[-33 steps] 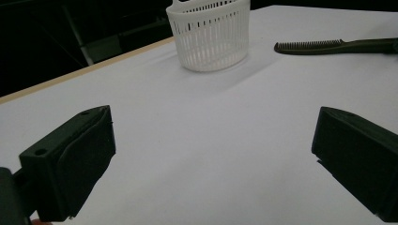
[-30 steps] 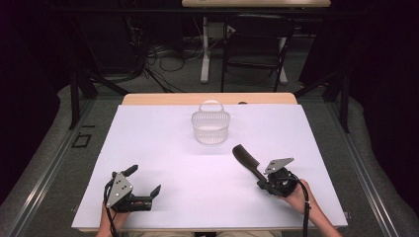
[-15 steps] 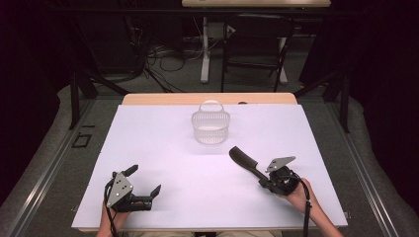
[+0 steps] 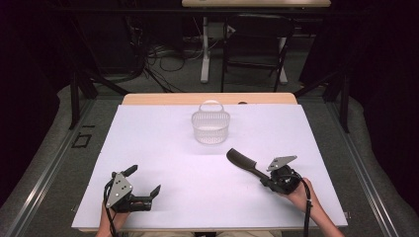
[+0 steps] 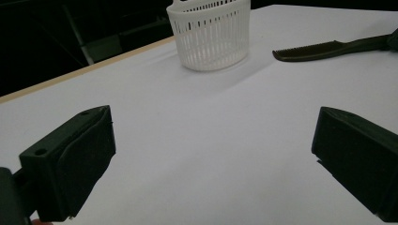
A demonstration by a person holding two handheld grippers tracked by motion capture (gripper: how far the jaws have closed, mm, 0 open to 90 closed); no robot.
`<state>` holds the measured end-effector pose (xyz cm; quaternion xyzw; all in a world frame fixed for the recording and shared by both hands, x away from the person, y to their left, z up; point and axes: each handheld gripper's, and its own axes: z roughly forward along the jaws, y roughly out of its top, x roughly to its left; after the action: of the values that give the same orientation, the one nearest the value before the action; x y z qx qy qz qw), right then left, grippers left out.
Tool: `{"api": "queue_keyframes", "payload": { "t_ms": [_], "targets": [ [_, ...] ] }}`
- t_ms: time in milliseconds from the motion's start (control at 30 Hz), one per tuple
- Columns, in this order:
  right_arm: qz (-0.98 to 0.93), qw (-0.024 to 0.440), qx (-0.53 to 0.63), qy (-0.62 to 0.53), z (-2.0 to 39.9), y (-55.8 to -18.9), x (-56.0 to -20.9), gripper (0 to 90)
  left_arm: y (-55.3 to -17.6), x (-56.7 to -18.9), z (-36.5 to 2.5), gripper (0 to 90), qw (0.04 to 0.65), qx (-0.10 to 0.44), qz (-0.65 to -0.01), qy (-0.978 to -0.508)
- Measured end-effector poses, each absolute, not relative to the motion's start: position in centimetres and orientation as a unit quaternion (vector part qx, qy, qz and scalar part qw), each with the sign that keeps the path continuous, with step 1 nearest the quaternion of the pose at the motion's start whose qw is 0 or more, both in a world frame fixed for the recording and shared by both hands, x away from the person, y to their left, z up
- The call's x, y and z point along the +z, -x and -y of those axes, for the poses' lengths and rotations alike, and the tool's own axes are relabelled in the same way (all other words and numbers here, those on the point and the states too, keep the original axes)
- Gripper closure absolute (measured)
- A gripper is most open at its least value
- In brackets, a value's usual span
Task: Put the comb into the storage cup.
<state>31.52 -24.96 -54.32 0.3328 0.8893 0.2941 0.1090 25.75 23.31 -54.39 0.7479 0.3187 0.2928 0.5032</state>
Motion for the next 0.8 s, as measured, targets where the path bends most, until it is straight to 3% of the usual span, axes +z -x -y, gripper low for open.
{"api": "queue_keyframes", "payload": {
  "t_ms": [300, 800],
  "targets": [
    [-0.889, 0.111, 0.293, -0.334, 25.0, -31.5, -54.2, 87.0, -25.7, -54.4, -23.3, 0.1, 0.503, 0.293, -0.318, -0.748],
    [-0.888, 0.101, 0.314, -0.322, 24.7, -30.4, -52.5, 58.5, -25.6, -54.3, -23.4, 0.2, 0.503, 0.297, -0.32, -0.746]
  ]
}}
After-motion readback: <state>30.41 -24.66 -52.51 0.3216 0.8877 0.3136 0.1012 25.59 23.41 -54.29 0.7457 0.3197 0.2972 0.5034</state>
